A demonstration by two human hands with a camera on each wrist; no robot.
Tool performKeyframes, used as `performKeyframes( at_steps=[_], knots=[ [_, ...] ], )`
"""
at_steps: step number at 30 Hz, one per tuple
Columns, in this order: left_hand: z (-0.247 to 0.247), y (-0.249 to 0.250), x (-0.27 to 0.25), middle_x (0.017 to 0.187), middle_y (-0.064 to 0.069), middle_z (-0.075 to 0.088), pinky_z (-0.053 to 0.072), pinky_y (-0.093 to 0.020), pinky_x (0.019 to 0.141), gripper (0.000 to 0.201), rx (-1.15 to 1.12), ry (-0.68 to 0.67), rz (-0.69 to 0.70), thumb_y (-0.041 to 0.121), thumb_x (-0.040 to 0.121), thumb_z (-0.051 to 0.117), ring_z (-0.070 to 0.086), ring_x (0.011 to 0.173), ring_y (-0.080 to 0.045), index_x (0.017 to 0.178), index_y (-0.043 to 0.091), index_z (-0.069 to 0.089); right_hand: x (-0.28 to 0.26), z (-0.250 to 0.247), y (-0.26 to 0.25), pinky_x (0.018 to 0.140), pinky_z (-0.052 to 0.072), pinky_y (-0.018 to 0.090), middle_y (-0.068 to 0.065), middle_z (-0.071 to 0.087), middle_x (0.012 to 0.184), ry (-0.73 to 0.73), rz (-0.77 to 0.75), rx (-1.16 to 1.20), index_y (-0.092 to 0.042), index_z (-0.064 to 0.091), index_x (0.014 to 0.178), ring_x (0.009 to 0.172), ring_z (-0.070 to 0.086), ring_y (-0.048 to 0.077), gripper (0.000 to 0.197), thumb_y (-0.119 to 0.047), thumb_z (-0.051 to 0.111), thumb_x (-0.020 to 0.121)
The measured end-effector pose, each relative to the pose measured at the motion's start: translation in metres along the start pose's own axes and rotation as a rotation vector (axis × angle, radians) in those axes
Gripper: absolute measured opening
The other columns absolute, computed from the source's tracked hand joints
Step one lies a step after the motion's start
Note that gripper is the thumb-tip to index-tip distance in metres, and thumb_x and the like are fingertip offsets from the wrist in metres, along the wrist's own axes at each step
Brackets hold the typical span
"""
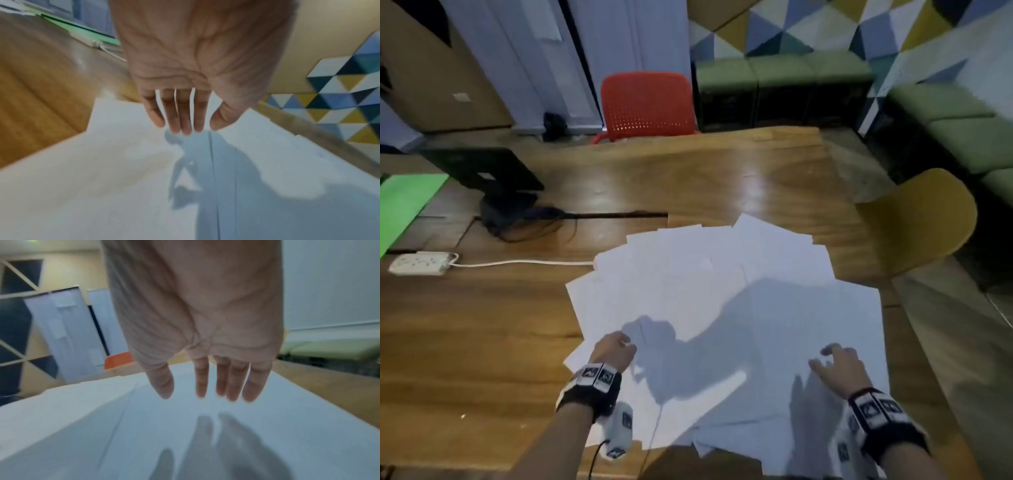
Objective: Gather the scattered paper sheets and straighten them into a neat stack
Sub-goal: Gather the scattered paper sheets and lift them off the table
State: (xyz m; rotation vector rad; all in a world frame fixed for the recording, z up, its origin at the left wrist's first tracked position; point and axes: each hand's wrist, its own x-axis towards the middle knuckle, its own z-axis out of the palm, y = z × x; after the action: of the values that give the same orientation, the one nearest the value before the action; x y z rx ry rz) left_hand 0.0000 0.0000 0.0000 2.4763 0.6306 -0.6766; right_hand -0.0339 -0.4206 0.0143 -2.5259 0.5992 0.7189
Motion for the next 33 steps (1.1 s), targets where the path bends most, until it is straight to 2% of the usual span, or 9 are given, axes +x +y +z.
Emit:
performKeyframes(
  at_steps=[5,8,11,15,17,21,24,29,33],
  knots=[
    [0.012,0.020,0.013,0.133,-0.021,0.035,0.037,-0.048,0.103,0.080,-0.003,0.157,-0.274,0.041,0.076,0.072,0.039,0.125,-0.040,0.137,0.006,0.036,0.033,-0.018,-0.010,0.095,0.042,0.054,0.022,0.029,0.142,0.158,0.339,0.172,-0.007,0.034,0.138,0.122,0.043,0.045,0.083,-0.044,0.075,0.075],
    [0.022,0.019,0.014,0.138,-0.024,0.031,0.033,-0.048,0.105,0.108,0.046,0.209,-0.344,0.058,0.063,0.077,0.034,0.130,-0.038,0.140,0.004,0.024,0.048,-0.015,0.006,0.094,0.042,0.054,0.026,0.025,0.147,0.162,0.480,0.225,-0.003,0.017,0.146,0.128,0.039,0.046,0.110,-0.052,0.078,0.068],
    [0.026,0.022,0.018,0.144,-0.021,0.025,0.031,-0.050,0.107,0.113,-0.015,0.233,-0.345,0.057,0.058,0.079,0.025,0.136,-0.037,0.141,0.010,0.019,0.057,-0.016,0.012,0.095,0.042,0.048,0.027,0.025,0.149,0.182,0.497,0.166,0.003,0.009,0.149,0.133,0.035,0.042,0.122,-0.063,0.072,0.068],
    [0.034,0.033,0.020,0.147,-0.018,0.027,0.029,-0.052,0.111,0.109,-0.028,0.259,-0.274,0.048,0.062,0.077,0.026,0.137,-0.038,0.144,0.009,0.016,0.064,-0.011,0.002,0.088,0.050,0.052,0.029,0.052,0.125,0.232,0.519,0.187,0.006,0.036,0.129,0.114,0.054,0.043,0.119,-0.075,0.073,0.050],
    [0.036,0.043,0.020,0.151,-0.018,0.024,0.026,-0.051,0.113,0.112,-0.056,0.258,-0.289,0.048,0.067,0.075,0.025,0.139,-0.037,0.148,0.006,0.011,0.062,-0.013,-0.006,0.091,0.048,0.052,0.028,0.052,0.124,0.247,0.518,0.135,0.006,0.043,0.122,0.115,0.051,0.042,0.115,-0.077,0.072,0.048],
    [0.023,0.045,0.031,0.140,-0.022,0.036,0.030,-0.049,0.110,0.098,-0.050,0.248,-0.422,0.057,0.070,0.068,0.035,0.131,-0.038,0.140,0.001,0.029,0.056,-0.019,-0.007,0.095,0.039,0.051,0.024,0.039,0.132,0.204,0.555,0.106,0.005,0.040,0.125,0.122,0.039,0.041,0.110,-0.073,0.073,0.055],
    [0.008,0.034,0.036,0.129,-0.021,0.041,0.036,-0.048,0.102,0.088,-0.054,0.289,-0.476,0.057,0.065,0.073,0.040,0.121,-0.037,0.129,0.005,0.043,0.060,-0.018,0.004,0.090,0.044,0.053,0.029,0.040,0.131,0.248,0.539,0.154,0.005,0.036,0.127,0.118,0.045,0.046,0.112,-0.066,0.079,0.053],
    [0.001,0.005,0.051,0.139,-0.023,0.040,0.043,-0.052,0.098,0.120,-0.043,0.249,-0.472,0.072,0.050,0.072,0.041,0.126,-0.040,0.138,0.002,0.032,0.060,-0.017,-0.009,0.067,0.045,0.042,0.030,0.050,0.123,0.201,0.504,0.218,0.008,0.034,0.126,0.106,0.057,0.043,0.108,-0.056,0.084,0.055],
    [0.025,-0.038,0.098,0.133,-0.021,0.049,0.054,-0.050,0.086,0.125,-0.087,0.254,-0.436,0.077,0.039,0.072,0.053,0.117,-0.039,0.134,0.000,0.043,0.055,-0.009,-0.028,0.087,0.050,0.051,0.028,0.053,0.120,0.177,0.492,0.161,0.005,0.038,0.122,0.113,0.053,0.042,0.111,-0.065,0.082,0.048]
  ],
)
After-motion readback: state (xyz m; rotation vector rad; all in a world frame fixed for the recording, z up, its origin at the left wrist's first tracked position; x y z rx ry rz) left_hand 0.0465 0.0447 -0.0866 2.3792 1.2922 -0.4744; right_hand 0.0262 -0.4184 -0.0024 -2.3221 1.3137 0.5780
